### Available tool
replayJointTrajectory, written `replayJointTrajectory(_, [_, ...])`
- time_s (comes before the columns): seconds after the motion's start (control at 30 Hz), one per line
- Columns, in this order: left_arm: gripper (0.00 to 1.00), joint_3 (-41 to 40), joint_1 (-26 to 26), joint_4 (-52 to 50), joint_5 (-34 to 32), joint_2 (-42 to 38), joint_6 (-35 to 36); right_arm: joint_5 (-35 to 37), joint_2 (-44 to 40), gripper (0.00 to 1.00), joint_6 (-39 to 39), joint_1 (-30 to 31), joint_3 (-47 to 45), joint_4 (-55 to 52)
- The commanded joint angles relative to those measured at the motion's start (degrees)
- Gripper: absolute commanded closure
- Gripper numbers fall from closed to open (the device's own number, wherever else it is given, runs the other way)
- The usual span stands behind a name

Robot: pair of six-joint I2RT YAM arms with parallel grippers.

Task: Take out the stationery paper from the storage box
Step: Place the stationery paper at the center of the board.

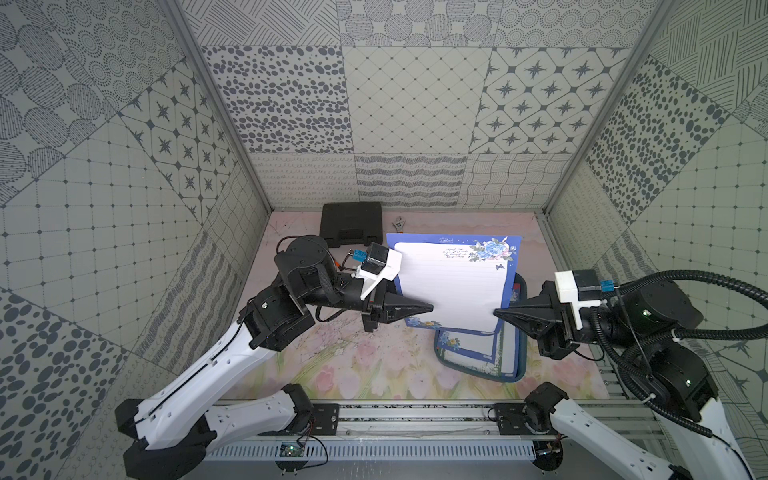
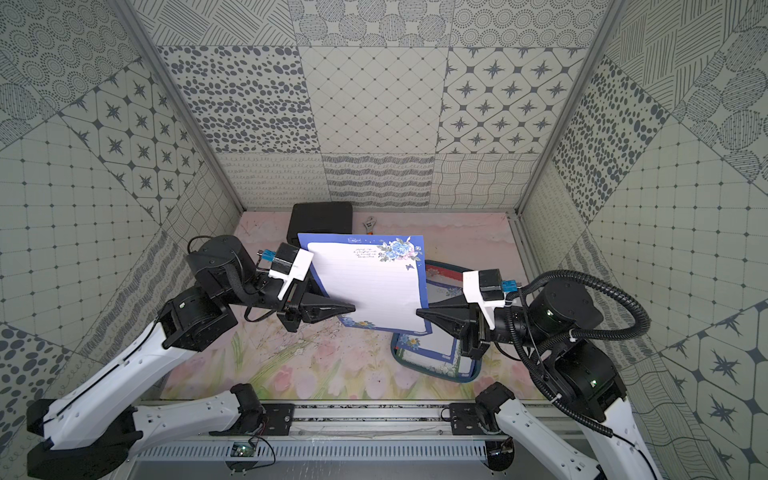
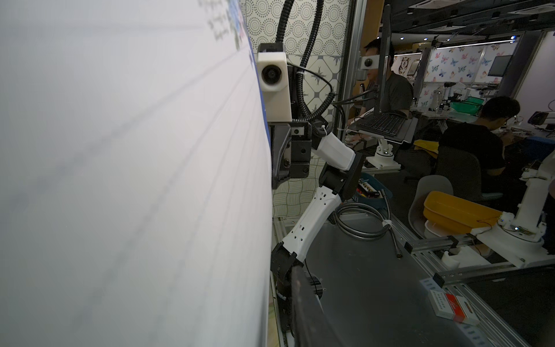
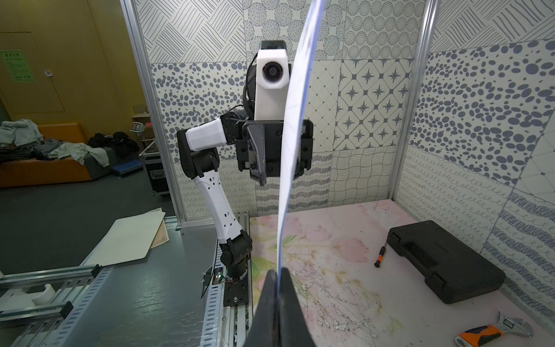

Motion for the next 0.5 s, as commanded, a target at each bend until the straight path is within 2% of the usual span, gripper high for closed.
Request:
replayJointTrajectory(0.0, [0.79, 1.86, -0.30, 3.76, -2.45, 0.63, -3.11, -1.01, -2.37, 0.99, -0.06, 0.18, -1.39, 4.04])
replayJointTrajectory(0.27, [0.77, 4.87, -0.30, 1.23, -4.10, 3.04, -6.56, -1.38, -5.84, 1.00, 0.82, 0.25, -4.96, 7.34])
replayJointTrajectory(0.47, [0.55, 4.95, -0.40, 2.69, -3.84, 5.49, -8.99, -2.49, -6.15, 1.00, 2.23, 0.25, -6.89, 10.33])
